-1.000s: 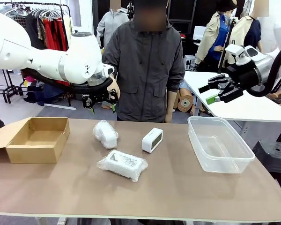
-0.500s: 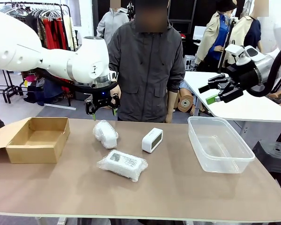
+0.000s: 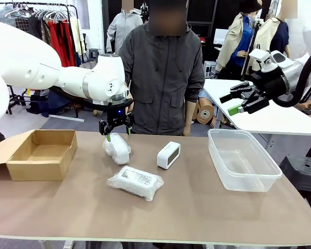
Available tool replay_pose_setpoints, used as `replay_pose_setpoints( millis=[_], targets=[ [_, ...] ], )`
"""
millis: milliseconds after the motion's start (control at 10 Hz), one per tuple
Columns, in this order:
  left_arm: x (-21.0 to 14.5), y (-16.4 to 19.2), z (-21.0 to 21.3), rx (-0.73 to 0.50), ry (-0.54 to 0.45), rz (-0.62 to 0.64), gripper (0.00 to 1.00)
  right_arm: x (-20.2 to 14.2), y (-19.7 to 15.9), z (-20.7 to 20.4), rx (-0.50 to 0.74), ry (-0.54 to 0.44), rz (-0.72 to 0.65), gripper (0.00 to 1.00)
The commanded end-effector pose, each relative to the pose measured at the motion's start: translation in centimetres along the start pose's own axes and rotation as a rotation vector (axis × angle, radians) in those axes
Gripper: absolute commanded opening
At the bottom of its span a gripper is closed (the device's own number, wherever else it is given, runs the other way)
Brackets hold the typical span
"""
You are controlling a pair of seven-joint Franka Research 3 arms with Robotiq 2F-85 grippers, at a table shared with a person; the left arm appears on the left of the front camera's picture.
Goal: Separate and place wrapped and unwrapped clocks.
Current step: Pick up the Digital clock indicated by the person.
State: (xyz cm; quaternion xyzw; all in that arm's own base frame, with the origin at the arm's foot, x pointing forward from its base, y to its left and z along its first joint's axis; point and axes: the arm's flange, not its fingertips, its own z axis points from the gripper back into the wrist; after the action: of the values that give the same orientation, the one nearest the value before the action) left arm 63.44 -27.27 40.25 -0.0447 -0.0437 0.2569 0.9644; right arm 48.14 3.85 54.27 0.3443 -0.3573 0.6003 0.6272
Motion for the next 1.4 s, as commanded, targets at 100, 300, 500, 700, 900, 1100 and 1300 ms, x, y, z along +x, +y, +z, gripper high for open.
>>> replay_pose_setpoints(
  millis=[100, 300, 500, 700, 900, 1100, 1300],
  targets=[
    [0.6, -0.8, -0.3, 0.013, 0.023, 0.063, 1.00, 0.1, 0.0, 0.1, 0.000, -0.006, 0.004, 1.00],
    [0.9, -0.7, -0.7, 0.027, 0.037, 0.083, 1.00, 0.1, 0.0, 0.1, 0.000, -0.006, 0.004, 1.00],
    [1.3, -0.4, -1.2, 0.043, 0.053, 0.094, 1.00, 0.1, 0.0, 0.1, 0.000, -0.006, 0.004, 1.00],
    [1.6, -0.2, -1.8, 0.057, 0.064, 0.102, 1.00, 0.1, 0.0, 0.1, 0.000, -0.006, 0.004, 1.00],
    [1.7, -0.2, -2.7, 0.064, 0.082, 0.105, 1.00, 0.1, 0.0, 0.1, 0.000, -0.006, 0.004, 1.00],
    [2.1, -0.3, -3.7, 0.081, 0.088, 0.110, 1.00, 0.1, 0.0, 0.1, 0.000, -0.006, 0.004, 1.00],
    [2.3, -0.3, -4.4, 0.083, 0.093, 0.111, 1.00, 0.1, 0.0, 0.1, 0.000, -0.006, 0.004, 1.00]
  ],
)
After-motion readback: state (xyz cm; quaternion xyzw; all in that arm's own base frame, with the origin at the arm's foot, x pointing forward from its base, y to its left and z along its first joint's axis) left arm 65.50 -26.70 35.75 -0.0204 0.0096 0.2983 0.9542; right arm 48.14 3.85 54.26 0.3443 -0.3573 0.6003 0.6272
